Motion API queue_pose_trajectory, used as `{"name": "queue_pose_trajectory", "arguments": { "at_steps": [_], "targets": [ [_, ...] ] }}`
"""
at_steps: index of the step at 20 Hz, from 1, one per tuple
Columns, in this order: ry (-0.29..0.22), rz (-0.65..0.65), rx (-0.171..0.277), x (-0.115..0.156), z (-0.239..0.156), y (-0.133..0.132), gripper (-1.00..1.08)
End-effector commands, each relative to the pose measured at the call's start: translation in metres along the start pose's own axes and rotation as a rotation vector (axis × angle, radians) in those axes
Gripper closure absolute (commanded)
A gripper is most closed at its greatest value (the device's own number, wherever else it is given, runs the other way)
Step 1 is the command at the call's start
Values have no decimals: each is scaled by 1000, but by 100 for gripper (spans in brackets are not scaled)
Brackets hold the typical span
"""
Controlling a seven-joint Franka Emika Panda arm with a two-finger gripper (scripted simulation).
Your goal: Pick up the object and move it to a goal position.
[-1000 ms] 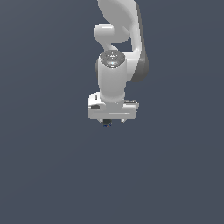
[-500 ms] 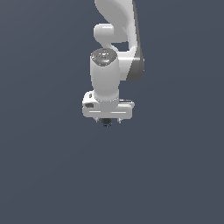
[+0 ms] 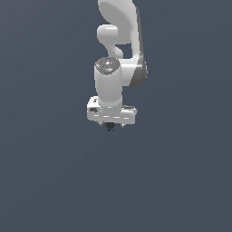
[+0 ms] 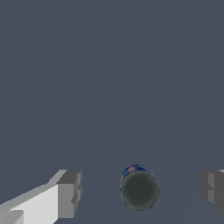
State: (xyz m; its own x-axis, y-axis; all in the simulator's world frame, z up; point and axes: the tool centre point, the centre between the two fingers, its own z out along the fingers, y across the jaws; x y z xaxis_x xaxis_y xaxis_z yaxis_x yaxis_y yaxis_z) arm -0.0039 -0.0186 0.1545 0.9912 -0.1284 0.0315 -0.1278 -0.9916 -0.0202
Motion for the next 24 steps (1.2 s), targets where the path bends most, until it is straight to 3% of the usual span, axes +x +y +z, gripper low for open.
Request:
{"name": "queue_pose_trajectory", "arguments": {
  "at_steps": [1, 14, 24],
  "targets": [
    [-5, 35, -2, -10, 13, 3, -92],
    [-26, 253, -20, -76, 79, 24, -92],
    [-29, 282, -24, -86, 88, 27, -92]
  ]
}}
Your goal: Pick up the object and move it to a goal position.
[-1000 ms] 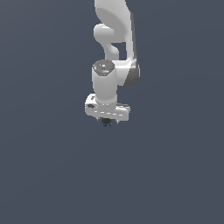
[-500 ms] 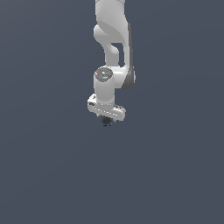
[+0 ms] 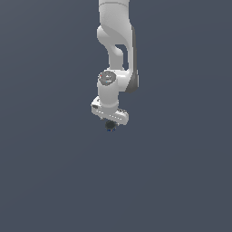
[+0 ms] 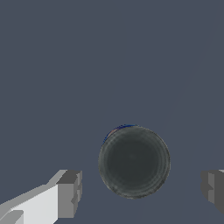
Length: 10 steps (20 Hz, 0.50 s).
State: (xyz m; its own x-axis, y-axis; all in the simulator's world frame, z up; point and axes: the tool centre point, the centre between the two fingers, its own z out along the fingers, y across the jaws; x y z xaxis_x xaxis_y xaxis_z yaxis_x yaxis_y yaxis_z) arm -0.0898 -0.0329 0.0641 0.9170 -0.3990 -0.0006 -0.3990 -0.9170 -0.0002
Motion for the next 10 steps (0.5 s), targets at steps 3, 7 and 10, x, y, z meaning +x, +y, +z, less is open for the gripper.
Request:
{"name": "queue_pose_trajectory", "arguments": {
  "at_steps": [3, 7, 10],
  "targets": [
    [0, 0, 0, 0, 7, 0, -92],
    [0, 2, 0, -1, 23, 1, -92],
    [0, 3, 0, -2, 37, 1, -92]
  ]
}}
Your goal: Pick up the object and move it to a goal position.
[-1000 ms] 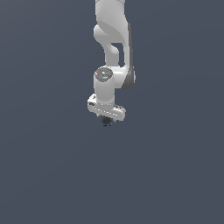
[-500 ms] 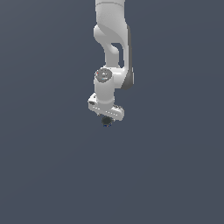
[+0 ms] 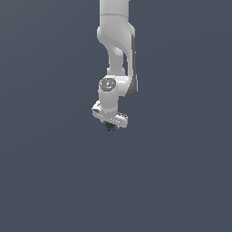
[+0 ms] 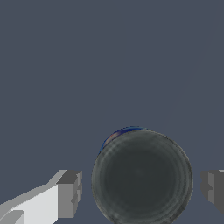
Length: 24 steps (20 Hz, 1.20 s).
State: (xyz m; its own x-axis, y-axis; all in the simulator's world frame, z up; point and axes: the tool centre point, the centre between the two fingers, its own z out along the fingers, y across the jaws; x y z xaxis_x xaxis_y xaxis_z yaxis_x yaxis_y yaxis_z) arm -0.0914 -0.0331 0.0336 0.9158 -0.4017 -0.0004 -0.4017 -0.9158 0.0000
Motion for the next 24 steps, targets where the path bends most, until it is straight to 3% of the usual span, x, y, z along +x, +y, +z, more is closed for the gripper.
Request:
{"name": "queue_pose_trajectory", "arguments": {
  "at_steps": [1, 7, 8, 24],
  "targets": [
    [0, 1, 0, 0, 10, 0, -92],
    [0, 1, 0, 0, 20, 0, -92],
    [0, 1, 0, 0, 20, 0, 108],
    [0, 1, 1, 0, 10, 0, 108]
  ]
}}
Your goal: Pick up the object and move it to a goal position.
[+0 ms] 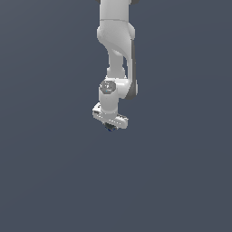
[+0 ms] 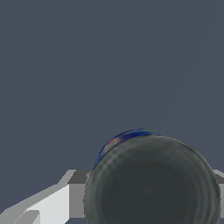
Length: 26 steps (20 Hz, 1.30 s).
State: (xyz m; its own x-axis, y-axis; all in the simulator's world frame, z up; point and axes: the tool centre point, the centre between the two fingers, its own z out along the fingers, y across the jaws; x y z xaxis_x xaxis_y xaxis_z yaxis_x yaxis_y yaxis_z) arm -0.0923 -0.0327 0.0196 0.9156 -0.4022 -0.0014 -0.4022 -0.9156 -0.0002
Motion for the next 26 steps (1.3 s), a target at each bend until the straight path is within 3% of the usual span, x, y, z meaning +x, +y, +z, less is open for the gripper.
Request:
{"name": "queue_pose_trajectory", "arguments": {
  "at_steps": [1, 26],
  "targets": [
    [1, 0, 1, 1, -7, 0, 108],
    [2, 2, -1, 5, -173, 15, 108]
  ]
}}
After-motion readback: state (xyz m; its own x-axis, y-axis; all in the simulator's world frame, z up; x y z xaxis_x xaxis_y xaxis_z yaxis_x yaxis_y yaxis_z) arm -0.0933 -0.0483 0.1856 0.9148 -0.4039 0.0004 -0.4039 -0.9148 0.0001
